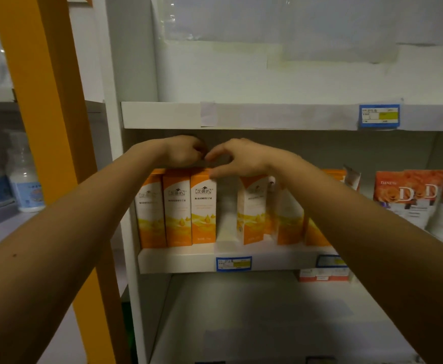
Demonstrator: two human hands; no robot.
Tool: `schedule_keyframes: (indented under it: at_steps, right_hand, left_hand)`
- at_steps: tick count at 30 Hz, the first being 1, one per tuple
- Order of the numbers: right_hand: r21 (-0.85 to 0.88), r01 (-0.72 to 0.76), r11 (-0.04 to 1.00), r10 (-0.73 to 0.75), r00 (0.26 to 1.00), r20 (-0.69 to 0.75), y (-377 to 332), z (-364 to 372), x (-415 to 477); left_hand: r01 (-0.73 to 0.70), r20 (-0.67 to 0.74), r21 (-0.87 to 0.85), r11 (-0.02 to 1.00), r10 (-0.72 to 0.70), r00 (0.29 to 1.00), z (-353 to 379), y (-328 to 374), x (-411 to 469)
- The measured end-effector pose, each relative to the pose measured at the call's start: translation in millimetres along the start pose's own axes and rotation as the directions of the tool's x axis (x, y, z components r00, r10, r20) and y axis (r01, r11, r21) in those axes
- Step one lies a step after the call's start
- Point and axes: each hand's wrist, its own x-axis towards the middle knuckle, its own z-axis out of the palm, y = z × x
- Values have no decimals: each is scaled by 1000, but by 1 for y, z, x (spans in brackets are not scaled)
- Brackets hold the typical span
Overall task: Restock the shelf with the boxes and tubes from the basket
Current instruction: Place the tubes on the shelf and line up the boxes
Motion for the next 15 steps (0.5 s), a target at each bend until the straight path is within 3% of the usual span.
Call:
schedule_keyframes:
  at_steps: [8,15]
  right_hand:
    - [6,-195,981,195,981,-11,55,-45,-57]
    - [-220,-306,926,326,944,57,74,-49,-76]
  left_hand:
    - [-182,-1,-82,980,182,983,18,33,10]
    - [-239,153,37,970,231,961,25,52,20]
